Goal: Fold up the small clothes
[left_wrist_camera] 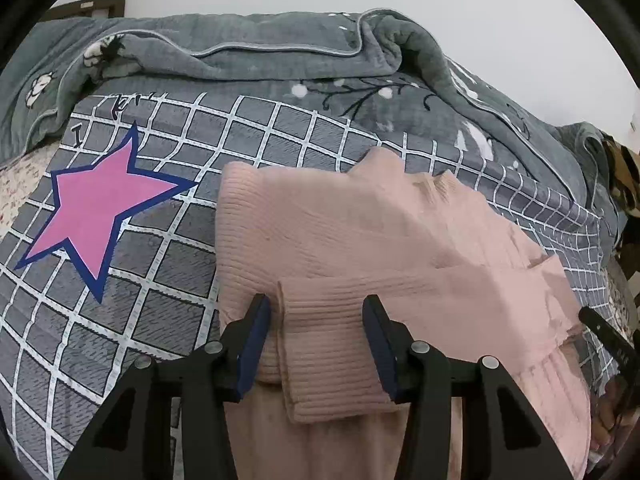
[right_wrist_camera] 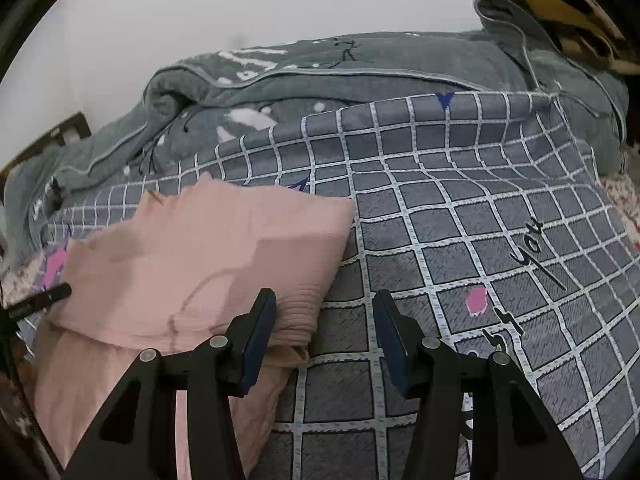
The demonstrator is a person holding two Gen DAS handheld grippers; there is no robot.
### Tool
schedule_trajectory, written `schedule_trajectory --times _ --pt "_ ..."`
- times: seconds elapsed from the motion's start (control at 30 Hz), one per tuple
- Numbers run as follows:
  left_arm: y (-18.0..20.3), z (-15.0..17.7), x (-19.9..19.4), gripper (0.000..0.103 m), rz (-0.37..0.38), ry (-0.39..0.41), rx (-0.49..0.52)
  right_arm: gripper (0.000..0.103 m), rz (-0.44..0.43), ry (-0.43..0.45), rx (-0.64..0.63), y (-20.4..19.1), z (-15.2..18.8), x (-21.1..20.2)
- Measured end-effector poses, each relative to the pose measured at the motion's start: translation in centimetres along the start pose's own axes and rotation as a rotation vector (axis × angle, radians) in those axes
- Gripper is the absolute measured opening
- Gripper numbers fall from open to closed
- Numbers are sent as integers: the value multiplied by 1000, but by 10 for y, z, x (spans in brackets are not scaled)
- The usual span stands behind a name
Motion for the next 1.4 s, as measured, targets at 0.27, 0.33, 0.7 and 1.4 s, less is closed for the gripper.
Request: schedule_trajectory --times 0.27,0.33,0.7,1.4 --pt "-7 -10 4 7 -14 34 -56 51 -4 3 11 3 1 0" --pt "-8 -17 -4 7 4 83 -68 51 -5 1 18 4 1 1" --pt "5 -50 -21 4 6 267 -67 51 15 -8 -14 -1 2 5" --pt "0 -22 -8 60 1 98 -13 51 14 -14 -6 -1 3 7"
Point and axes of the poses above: each gripper's, at about its wrist camera, not at the fingertips, and x roughly the way its jaws point, y to its right, z to its underside, the point moved 5 cm from there along x, roughly the way its jaws point, and after that the axes turned 2 degrees about y, right-handed, at the moved point
